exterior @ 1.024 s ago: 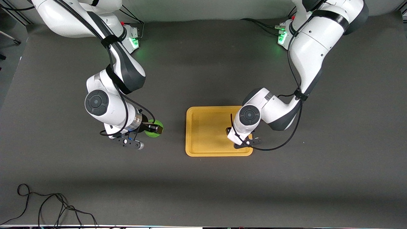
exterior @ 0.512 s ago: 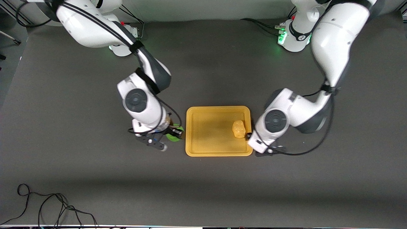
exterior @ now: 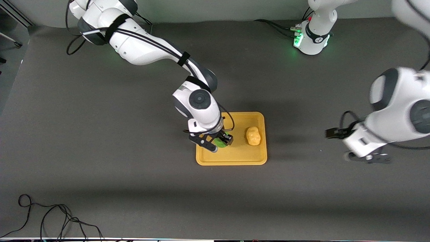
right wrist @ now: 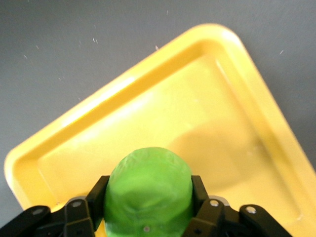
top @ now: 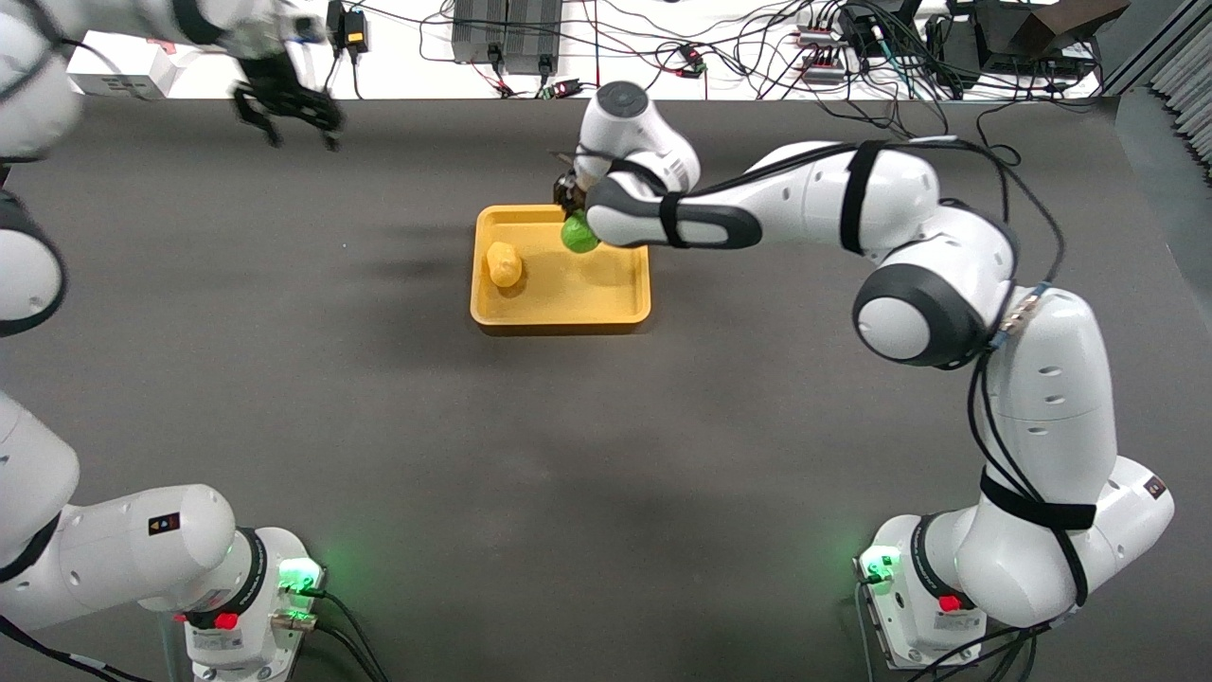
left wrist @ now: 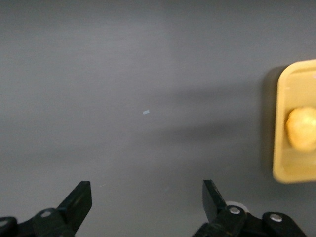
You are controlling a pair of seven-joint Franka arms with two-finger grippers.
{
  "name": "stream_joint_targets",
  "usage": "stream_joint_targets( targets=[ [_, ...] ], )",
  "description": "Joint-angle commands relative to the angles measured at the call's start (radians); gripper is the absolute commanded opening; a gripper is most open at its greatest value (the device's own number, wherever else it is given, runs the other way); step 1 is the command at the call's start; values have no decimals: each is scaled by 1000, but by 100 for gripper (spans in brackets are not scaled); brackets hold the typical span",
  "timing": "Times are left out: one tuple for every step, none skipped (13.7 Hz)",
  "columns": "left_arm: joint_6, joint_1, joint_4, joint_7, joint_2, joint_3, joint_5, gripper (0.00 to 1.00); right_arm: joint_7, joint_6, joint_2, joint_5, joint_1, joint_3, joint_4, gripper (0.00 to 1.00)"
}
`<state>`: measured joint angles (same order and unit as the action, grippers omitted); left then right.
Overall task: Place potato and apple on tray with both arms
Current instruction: 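Lower the apple onto the tray with the right gripper while the left gripper withdraws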
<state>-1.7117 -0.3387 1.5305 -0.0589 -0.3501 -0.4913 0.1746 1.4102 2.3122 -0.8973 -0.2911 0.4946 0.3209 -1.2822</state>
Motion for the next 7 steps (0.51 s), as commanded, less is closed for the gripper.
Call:
stream_joint_targets(
  targets=[
    [21,-75,82,89,155,-10,-30,100,42,-10,-69,-34,12,-3,70,39],
    [15,-83,86,90,187,-6,-30,100,35,-11,-75,-34,12,-5,69,39],
    [9,-97,86,90,210,-3,-30,100,29,-20,-75,-34,9,-6,66,40],
    [6,-121,86,90,233,-4,-32,100,32,-31,-74,-33,9,-6,64,40],
    [6,-129,83,90,252,-3,-32,100,36,-36,-75,-31,10,-6,63,52],
    [7,-128,83,90,261,0,-30,100,41,-36,-75,-26,10,-6,63,75],
    [6,-128,82,90,261,2,-29,100,41,-36,-75,-26,10,-5,64,100]
  ],
)
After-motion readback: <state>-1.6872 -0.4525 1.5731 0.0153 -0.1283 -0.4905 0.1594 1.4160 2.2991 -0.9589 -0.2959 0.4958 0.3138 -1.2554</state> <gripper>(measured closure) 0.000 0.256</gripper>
